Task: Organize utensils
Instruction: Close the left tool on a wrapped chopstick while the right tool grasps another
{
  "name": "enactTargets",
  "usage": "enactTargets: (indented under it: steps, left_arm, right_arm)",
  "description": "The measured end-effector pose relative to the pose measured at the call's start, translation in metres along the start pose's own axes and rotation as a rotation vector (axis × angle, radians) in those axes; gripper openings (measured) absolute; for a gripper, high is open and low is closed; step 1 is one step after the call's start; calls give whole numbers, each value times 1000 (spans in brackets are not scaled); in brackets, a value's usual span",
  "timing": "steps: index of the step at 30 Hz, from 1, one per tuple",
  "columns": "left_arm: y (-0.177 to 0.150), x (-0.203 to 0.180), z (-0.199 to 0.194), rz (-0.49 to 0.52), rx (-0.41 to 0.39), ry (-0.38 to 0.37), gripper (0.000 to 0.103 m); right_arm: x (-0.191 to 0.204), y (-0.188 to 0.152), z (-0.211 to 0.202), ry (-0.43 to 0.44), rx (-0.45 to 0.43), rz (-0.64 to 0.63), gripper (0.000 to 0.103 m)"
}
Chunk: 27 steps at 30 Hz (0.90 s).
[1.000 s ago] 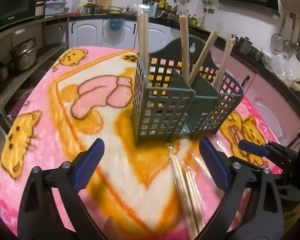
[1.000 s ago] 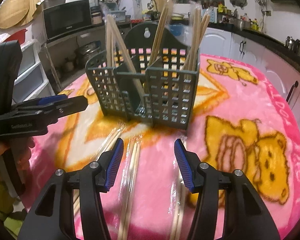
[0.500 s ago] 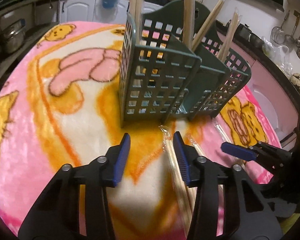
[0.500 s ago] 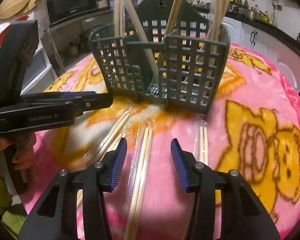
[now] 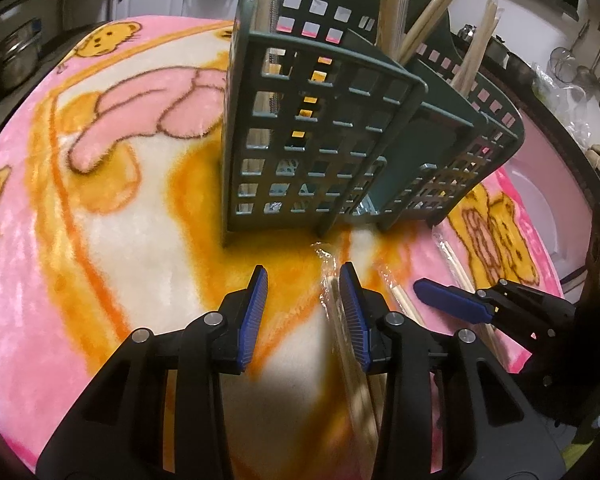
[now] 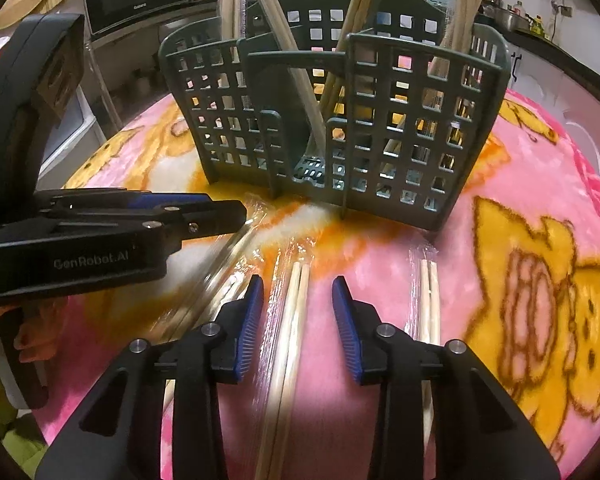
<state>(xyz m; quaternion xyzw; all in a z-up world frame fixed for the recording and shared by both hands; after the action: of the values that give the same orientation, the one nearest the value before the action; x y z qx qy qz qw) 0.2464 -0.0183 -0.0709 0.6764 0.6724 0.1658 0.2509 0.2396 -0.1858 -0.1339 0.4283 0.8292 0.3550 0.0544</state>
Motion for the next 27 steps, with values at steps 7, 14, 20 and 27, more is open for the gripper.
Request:
enactTargets:
  steps: [7,14,20,27]
  left_arm:
    - [2,-10,8,16,0,17,31]
    - [4,-13,12,33,-16,53,26]
    - [7,-8,15,21,-17,54,17]
    - [10,9,13,-17,-2,23,7]
  right_arm:
    - [-1,10,13,-1,-6,22,31]
    - [-13,11,10,0,-22,63,17]
    - [-21,11,3,16,-44,101,12]
    - [-21,10,-12,34,-77,104,8]
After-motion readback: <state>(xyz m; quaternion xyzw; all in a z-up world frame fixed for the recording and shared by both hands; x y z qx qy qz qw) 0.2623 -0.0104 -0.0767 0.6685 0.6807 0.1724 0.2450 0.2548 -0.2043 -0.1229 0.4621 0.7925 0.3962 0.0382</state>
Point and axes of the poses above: each gripper's, at about its wrist camera, not at the fingertips, and z roughly the way its jaws point, x to its left, y to its top, the point moved 2 cm from there along z, roughly the way its jaws point, and after that the axes turned 13 degrees about y, right-handed, at the moved point
